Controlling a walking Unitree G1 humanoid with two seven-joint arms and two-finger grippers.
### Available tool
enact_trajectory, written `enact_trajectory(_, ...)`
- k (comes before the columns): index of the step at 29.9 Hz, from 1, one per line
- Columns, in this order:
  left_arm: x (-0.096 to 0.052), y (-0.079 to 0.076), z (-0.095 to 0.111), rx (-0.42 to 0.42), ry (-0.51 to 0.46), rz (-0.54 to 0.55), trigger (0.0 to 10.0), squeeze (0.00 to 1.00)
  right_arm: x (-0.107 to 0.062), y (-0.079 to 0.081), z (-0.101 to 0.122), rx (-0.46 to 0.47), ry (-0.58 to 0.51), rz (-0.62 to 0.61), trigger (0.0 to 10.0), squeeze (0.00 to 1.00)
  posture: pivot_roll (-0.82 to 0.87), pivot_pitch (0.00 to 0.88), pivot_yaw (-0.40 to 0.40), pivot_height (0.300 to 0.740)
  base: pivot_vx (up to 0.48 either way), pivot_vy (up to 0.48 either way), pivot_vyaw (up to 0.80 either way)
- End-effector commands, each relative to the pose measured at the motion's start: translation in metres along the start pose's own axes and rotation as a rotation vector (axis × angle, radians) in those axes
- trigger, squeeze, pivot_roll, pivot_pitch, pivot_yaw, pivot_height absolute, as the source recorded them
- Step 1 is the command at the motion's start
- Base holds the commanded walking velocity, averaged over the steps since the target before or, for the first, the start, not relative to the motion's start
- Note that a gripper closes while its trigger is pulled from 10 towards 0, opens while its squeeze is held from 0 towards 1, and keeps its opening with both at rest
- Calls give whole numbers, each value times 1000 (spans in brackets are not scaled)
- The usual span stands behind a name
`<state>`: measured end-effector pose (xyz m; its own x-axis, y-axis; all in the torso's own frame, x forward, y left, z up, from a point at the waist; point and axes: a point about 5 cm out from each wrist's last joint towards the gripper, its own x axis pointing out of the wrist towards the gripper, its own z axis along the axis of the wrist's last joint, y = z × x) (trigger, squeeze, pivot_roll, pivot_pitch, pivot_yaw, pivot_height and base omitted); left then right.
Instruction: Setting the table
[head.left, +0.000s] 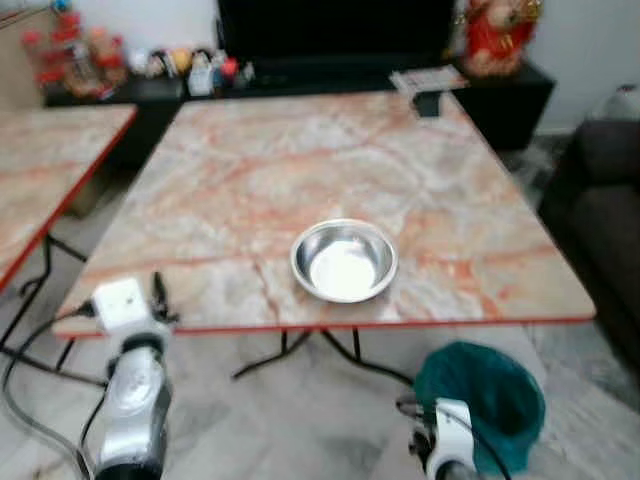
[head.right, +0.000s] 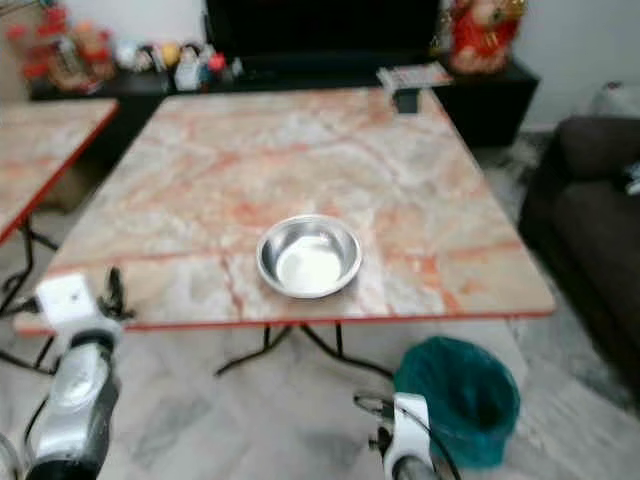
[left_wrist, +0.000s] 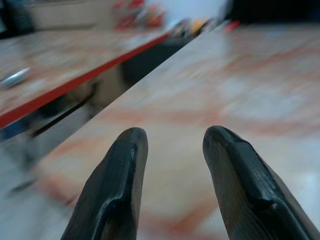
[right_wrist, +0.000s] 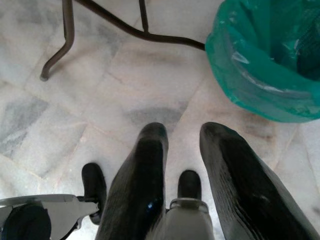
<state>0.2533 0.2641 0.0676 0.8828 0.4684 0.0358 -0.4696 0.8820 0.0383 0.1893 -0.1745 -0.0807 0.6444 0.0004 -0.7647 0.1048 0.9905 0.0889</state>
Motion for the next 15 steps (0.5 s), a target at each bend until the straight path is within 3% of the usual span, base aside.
enact_trajectory(1,-4,17,-8,57,13,66,10000,0,0,4,-1,-10,2,11,10000,0,58,0,37,740,0,0,0)
enact_trajectory(7,-20,55,-31,107,99,266,10000,0,0,4,0,-14,1,14,10000,0,61,0,37,740,0,0,0)
enact_trajectory(11,-29,63,-44,139,171,285,10000,0,1,5,0,-15,1,15,10000,0,61,0,37,740,0,0,0)
enact_trajectory(15,-49,69,-85,53,412,271,10000,0,1,5,-1,-16,9,13,10000,0,61,0,37,740,0,0,0)
